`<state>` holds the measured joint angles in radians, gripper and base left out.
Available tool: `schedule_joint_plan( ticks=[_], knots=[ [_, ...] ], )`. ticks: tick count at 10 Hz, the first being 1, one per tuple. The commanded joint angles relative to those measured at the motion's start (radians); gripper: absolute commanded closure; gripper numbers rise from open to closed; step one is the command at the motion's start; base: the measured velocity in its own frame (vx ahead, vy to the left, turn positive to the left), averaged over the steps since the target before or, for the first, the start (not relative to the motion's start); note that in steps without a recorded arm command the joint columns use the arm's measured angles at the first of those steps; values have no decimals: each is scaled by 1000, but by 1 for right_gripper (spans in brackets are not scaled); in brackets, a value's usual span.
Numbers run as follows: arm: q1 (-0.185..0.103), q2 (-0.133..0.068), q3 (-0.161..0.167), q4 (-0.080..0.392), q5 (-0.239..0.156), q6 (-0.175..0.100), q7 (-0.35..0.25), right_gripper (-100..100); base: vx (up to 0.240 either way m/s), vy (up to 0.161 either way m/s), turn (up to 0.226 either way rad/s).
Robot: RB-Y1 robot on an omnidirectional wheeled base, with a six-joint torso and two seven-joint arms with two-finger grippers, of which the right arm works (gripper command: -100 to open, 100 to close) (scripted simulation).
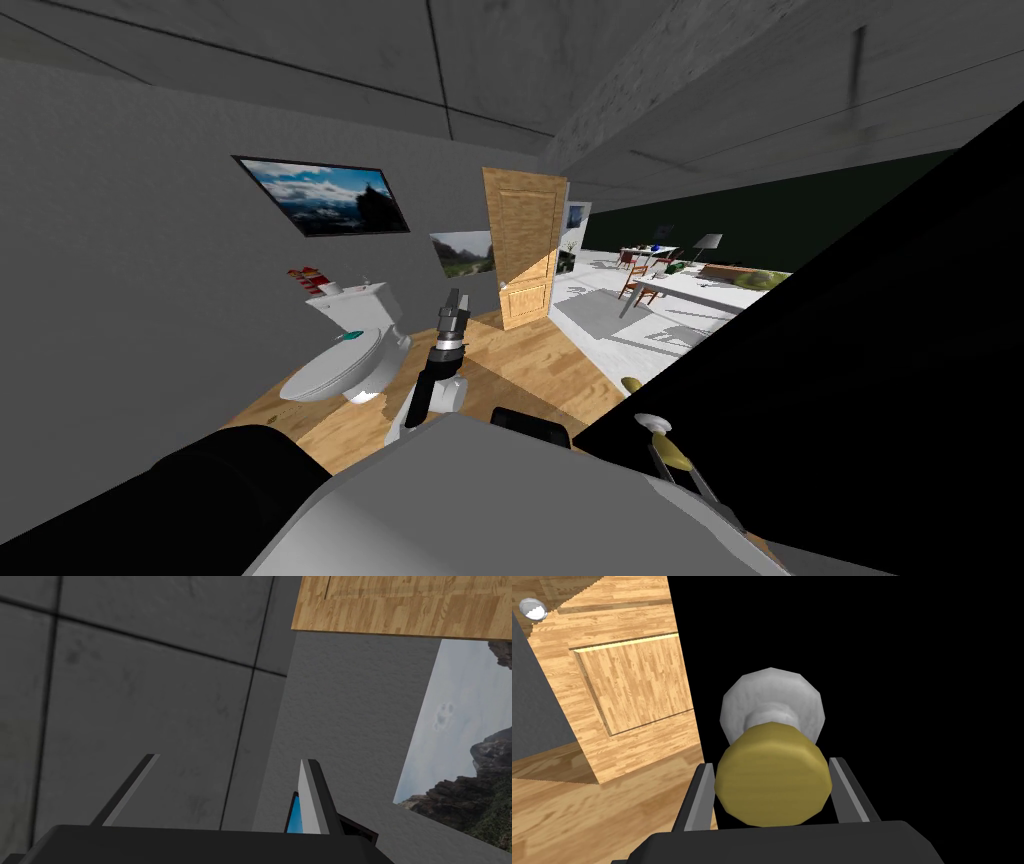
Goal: Pull the door open
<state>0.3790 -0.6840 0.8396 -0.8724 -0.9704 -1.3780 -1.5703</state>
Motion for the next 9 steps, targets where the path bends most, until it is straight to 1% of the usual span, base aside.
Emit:
schedule_joint_plan(
  ticks=[1,3,4,5,9],
  knots=[
    [-7,-6,6,10,5,-11,-12,100,-194,-31,93],
    [-16,-11,14,24,11,-19,-25,100,-227,-10,107],
    [-15,-8,13,22,9,-11,-21,100,-86,-8,20],
    [-20,-9,21,33,11,-15,-30,100,-137,-16,92],
    [-38,-15,38,60,15,-29,-51,100,-198,-35,133]
  ],
)
